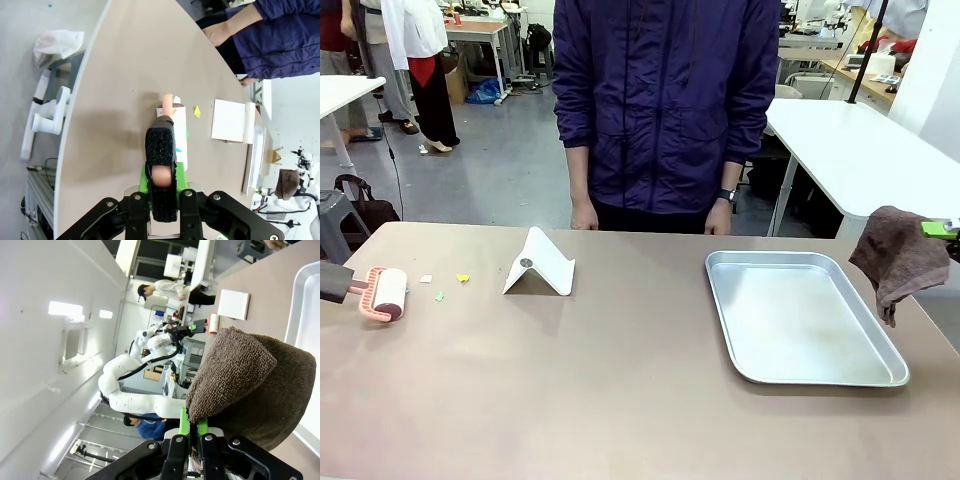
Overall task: Clean the surface of the table.
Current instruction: Clean the area not pointed to by the person.
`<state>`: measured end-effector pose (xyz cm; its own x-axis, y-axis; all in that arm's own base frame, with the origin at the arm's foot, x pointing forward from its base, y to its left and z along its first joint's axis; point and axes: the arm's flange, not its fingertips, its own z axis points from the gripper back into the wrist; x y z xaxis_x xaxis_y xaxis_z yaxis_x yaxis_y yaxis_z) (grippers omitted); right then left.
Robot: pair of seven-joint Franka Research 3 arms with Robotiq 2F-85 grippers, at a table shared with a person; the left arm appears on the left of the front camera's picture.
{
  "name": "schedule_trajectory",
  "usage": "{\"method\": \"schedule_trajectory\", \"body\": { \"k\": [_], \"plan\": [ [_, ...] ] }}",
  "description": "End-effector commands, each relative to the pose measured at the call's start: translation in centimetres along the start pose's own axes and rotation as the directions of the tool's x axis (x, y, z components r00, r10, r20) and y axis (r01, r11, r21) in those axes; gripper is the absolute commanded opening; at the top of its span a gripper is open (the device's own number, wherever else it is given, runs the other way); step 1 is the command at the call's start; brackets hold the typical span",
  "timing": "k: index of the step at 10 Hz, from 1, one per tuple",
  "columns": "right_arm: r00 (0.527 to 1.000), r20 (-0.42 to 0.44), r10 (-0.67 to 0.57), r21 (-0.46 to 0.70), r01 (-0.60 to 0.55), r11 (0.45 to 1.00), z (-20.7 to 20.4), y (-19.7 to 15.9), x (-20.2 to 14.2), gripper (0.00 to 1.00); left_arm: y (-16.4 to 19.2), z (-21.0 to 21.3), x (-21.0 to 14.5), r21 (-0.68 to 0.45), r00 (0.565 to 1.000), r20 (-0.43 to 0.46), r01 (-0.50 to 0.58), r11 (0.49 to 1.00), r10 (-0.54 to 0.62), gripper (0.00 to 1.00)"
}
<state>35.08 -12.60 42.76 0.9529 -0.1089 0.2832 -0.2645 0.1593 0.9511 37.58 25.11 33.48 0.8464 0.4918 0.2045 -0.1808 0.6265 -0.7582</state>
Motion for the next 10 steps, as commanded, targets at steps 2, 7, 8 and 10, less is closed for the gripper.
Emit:
{"method": "schedule_trajectory", "body": {
  "k": [2,7,8,10],
  "plan": [
    [1.0,0.005,0.01,-0.013,-0.009,1.0,0.0,0.2,0.2,0.06,-0.6,-4.0,0.4,0.055,0.999,-0.048,0.01,0.998,-0.007,0.22],
    [1.0,0.005,0.01,-0.013,-0.009,1.0,0.0,0.2,0.2,0.06,-4.8,-9.3,0.4,0.046,0.991,-0.125,0.063,0.997,-0.057,0.22],
    [1.0,0.005,0.01,-0.013,-0.009,1.0,0.0,0.2,0.2,0.06,-5.3,-10.1,0.4,0.049,0.988,-0.14,0.073,0.996,-0.065,0.22],
    [1.0,0.005,0.01,-0.013,-0.009,1.0,0.0,0.2,0.2,0.06,-6.1,-11.2,0.4,0.042,0.983,-0.171,0.081,0.996,-0.073,0.22]
  ]
}}
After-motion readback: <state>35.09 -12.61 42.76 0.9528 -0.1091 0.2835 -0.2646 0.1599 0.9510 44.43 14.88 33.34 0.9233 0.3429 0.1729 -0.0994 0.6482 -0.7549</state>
